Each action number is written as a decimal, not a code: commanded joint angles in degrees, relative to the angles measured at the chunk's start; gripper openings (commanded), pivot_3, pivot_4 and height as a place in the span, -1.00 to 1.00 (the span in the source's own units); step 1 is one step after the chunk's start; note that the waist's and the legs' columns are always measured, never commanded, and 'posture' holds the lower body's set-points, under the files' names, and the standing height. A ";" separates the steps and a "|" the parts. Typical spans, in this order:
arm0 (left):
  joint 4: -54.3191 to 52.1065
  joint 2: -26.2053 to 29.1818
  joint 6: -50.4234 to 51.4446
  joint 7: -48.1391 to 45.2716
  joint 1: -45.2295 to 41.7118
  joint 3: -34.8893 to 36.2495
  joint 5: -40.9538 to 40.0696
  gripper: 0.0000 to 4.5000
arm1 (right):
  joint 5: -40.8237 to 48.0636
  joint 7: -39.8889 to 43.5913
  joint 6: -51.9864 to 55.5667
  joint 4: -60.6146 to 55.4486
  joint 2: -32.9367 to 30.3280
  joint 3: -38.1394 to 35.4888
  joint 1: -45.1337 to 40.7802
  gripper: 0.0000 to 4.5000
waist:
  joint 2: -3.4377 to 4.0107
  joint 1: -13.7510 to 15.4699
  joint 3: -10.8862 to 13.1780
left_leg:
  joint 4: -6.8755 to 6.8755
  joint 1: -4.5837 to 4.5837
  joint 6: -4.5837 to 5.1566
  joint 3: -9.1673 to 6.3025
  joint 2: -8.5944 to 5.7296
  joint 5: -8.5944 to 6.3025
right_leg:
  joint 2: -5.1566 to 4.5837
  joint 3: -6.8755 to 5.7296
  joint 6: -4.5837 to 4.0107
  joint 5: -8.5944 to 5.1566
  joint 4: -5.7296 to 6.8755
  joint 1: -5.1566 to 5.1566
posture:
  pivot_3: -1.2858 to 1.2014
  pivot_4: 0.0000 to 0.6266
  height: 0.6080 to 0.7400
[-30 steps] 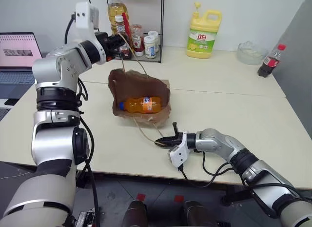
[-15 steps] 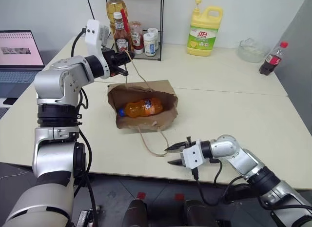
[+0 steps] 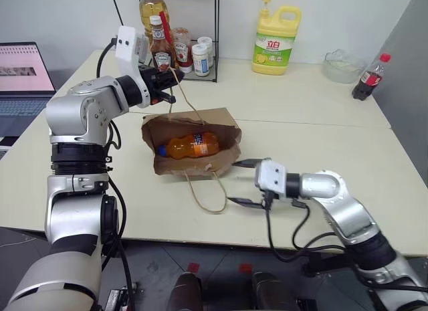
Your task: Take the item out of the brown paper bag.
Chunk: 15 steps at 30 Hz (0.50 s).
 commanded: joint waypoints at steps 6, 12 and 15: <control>0.46 0.29 -1.74 -0.27 -2.80 0.98 0.00 -1.00 | 5.90 -6.44 9.78 3.09 12.99 -0.19 -6.77 -0.56 | 0.03 0.00 0.02 | 0.17 -0.28 0.03 -0.02 0.00 -0.02 | 0.01 -0.04 0.00 0.00 0.16 -0.27 | 0.03 -0.52 1.00; 0.84 0.30 -2.01 -0.36 -3.36 0.86 0.12 -1.00 | 4.51 -7.42 3.54 18.52 21.33 0.72 -11.22 -0.98 | 0.04 -0.16 0.02 | 0.17 -0.39 0.04 -0.01 0.02 -0.01 | 0.05 -0.01 -0.01 0.00 0.43 -0.54 | 0.03 -0.52 1.00; 0.67 0.57 -1.93 -0.41 -3.32 0.98 0.06 -1.00 | 3.97 -7.01 0.79 24.35 23.29 0.22 -13.00 -0.98 | 0.04 -0.13 0.02 | 0.28 -0.77 -0.01 0.00 0.01 0.03 | 0.04 0.00 -0.02 0.00 0.56 -0.96 | 0.03 -0.52 1.00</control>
